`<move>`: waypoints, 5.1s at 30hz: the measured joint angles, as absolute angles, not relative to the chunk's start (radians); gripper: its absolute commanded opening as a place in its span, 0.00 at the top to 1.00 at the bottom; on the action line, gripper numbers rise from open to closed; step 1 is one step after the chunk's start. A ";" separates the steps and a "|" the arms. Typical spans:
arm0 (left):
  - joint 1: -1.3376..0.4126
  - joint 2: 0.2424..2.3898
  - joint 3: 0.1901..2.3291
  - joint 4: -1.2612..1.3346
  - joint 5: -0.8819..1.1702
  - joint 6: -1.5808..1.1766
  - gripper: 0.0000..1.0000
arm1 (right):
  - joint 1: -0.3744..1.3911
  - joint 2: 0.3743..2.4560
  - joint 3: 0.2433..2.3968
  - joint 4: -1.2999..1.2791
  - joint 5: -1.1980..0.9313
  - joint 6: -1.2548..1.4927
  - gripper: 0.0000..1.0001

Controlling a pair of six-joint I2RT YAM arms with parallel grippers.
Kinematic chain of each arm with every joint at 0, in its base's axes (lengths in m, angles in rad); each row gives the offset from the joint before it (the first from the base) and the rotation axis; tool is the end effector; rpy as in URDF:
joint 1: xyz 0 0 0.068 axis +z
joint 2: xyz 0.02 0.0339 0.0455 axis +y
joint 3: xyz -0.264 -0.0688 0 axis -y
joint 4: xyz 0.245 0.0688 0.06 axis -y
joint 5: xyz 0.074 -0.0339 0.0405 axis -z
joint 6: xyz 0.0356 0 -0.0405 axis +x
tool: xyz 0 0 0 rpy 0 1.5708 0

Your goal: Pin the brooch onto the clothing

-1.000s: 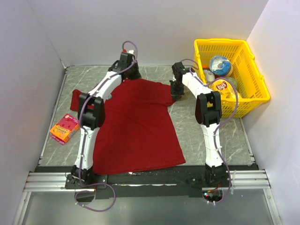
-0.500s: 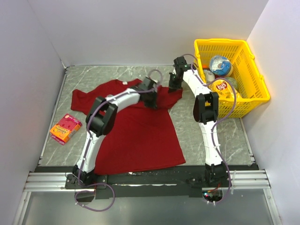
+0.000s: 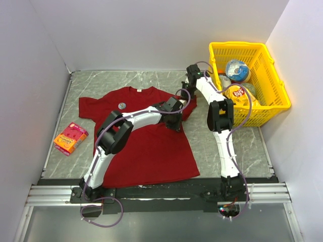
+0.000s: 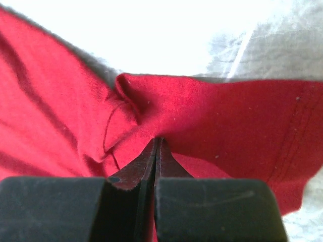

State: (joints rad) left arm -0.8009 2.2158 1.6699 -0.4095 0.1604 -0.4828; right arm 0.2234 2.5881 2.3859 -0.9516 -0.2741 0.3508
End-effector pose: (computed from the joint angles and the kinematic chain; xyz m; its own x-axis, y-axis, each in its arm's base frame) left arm 0.3316 -0.3502 0.1594 -0.8622 0.2310 -0.4507 0.4207 0.8221 -0.3835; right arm 0.5249 0.1291 0.1629 -0.9473 0.1240 -0.2953 0.0057 0.9284 0.3716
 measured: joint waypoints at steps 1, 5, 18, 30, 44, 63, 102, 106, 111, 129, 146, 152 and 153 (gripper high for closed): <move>-0.799 2.209 1.659 -0.406 0.161 -0.486 0.99 | 0.221 2.592 2.388 -0.952 -0.282 0.352 1.00; -0.793 2.198 1.634 -0.392 0.168 -0.492 0.99 | 0.216 2.593 2.389 -0.953 -0.282 0.351 1.00; -0.871 2.072 1.420 -0.302 0.219 -0.492 0.99 | 0.201 2.621 2.435 -0.961 -0.305 0.352 1.00; -0.913 2.016 1.395 -0.336 0.177 -0.492 0.99 | 0.195 2.612 2.414 -0.927 -0.312 0.338 1.00; -0.439 1.679 1.407 -0.262 0.117 -0.514 0.99 | 0.254 2.492 2.396 -0.849 -0.273 0.300 1.00; -0.024 2.256 1.781 -0.528 0.043 -0.555 0.99 | 0.327 2.586 2.409 -0.829 -0.335 0.378 1.00; -0.031 2.317 1.983 -0.422 0.191 -0.461 0.94 | 0.216 2.458 2.129 -0.440 -0.490 0.531 1.00; -0.125 2.262 2.106 -0.373 0.211 -0.461 0.95 | 0.216 2.246 2.006 -0.390 -0.493 0.494 1.00; -0.286 2.272 2.246 -0.294 0.286 -0.482 0.99 | 0.211 1.971 1.881 -0.297 -0.490 0.450 1.00; -0.411 2.664 2.282 -0.237 0.396 -0.637 0.99 | 0.136 1.684 1.590 -0.292 -0.482 0.368 1.00; -0.412 2.732 2.412 -0.305 0.327 -0.675 0.99 | 0.087 1.670 1.564 -0.286 -0.545 0.373 1.00; -0.395 2.757 2.433 -0.274 0.331 -0.752 0.99 | 0.081 1.670 1.563 -0.286 -0.569 0.374 1.00; -0.390 2.762 2.433 -0.260 0.336 -0.773 0.99 | 0.081 1.670 1.563 -0.286 -0.572 0.374 1.00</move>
